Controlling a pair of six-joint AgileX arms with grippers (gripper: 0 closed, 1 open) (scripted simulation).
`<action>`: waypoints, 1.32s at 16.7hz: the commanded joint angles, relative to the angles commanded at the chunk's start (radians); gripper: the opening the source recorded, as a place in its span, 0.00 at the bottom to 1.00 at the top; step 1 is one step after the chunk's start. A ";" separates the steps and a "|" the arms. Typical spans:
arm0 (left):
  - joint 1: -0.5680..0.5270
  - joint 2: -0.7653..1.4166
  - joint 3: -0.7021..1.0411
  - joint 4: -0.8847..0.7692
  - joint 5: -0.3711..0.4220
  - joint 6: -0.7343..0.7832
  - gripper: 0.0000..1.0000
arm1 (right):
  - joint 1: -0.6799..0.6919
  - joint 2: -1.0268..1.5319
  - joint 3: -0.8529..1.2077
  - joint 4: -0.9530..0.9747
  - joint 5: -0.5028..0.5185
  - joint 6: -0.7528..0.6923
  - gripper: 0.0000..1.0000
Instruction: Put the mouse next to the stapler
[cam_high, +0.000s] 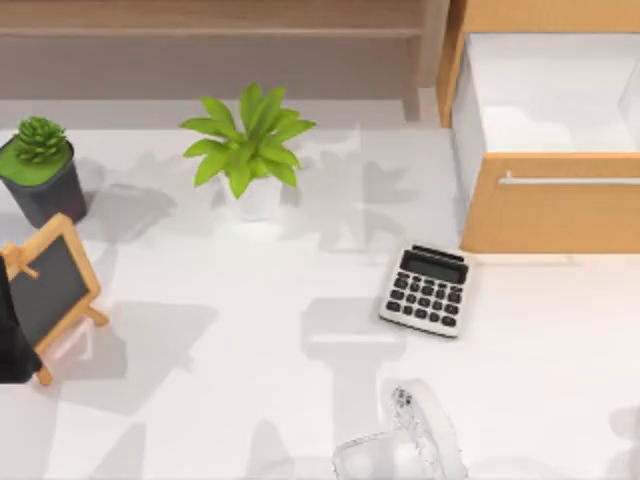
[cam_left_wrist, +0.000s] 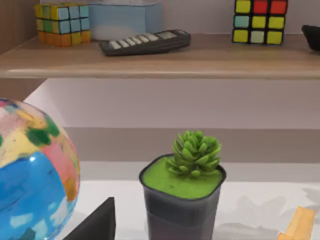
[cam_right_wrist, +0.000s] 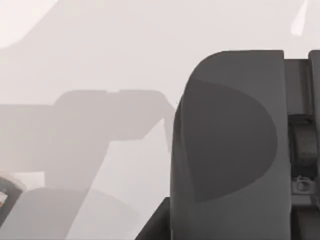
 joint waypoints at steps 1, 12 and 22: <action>0.000 0.000 0.000 0.000 0.000 0.000 1.00 | 0.008 0.002 0.004 0.011 -0.003 0.001 0.00; 0.000 0.000 0.000 0.000 0.000 0.000 1.00 | 0.027 -0.003 -0.101 -0.039 0.068 0.041 0.00; 0.000 0.000 0.000 0.000 0.000 0.000 1.00 | 0.022 0.005 -0.115 -0.040 0.067 0.039 0.30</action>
